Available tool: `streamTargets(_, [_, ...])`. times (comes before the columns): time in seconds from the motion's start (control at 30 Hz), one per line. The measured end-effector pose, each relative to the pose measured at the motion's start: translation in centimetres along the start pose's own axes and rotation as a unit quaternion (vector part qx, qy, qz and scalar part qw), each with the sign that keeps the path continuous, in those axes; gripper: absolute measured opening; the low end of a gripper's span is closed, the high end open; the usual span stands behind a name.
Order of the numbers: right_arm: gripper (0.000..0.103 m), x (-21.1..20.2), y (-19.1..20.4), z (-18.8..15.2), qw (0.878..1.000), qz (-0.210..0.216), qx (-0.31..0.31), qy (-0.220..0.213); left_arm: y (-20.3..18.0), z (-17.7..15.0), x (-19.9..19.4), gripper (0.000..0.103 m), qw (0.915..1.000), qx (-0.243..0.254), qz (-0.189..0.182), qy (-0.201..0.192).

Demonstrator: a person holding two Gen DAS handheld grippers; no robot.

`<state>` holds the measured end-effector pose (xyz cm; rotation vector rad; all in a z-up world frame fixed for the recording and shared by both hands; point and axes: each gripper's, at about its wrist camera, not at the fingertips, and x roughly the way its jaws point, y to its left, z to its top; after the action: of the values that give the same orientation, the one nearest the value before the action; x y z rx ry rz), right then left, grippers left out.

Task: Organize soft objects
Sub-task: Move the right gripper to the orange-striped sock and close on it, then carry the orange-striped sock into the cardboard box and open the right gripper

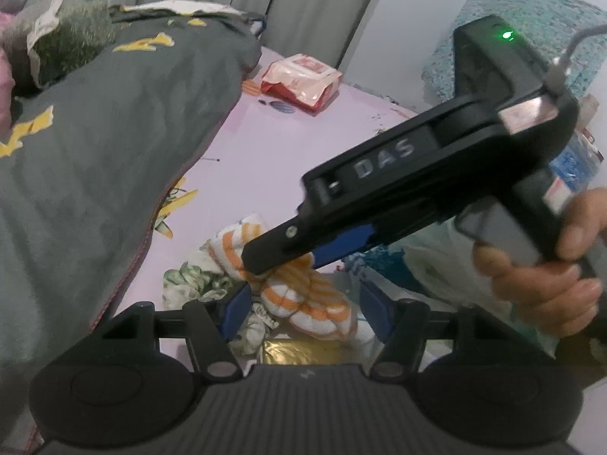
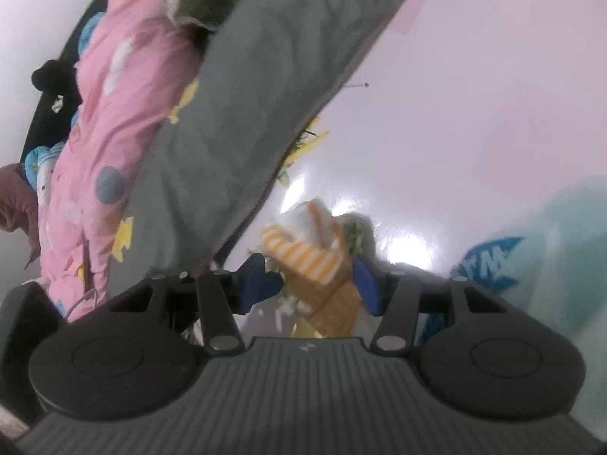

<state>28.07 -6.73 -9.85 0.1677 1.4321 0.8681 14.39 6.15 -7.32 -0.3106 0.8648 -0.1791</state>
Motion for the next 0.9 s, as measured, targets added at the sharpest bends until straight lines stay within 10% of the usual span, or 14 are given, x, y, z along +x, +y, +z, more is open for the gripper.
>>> streamTargets(0.37, [0.041, -0.2, -1.0, -0.3, 0.999, 0.034, 0.026, -0.022, -1.0, 0.8, -0.8, 0.063, 0.9998, 0.009, -0.006, -0.018])
streamTargets(0.9, [0.041, -16.5, -0.7, -10.2, 0.971, 0.087, 0.035, -0.221, -13.6, 1.4, -9.0, 0.065, 0.9814, 0.135, -0.086, -0.107])
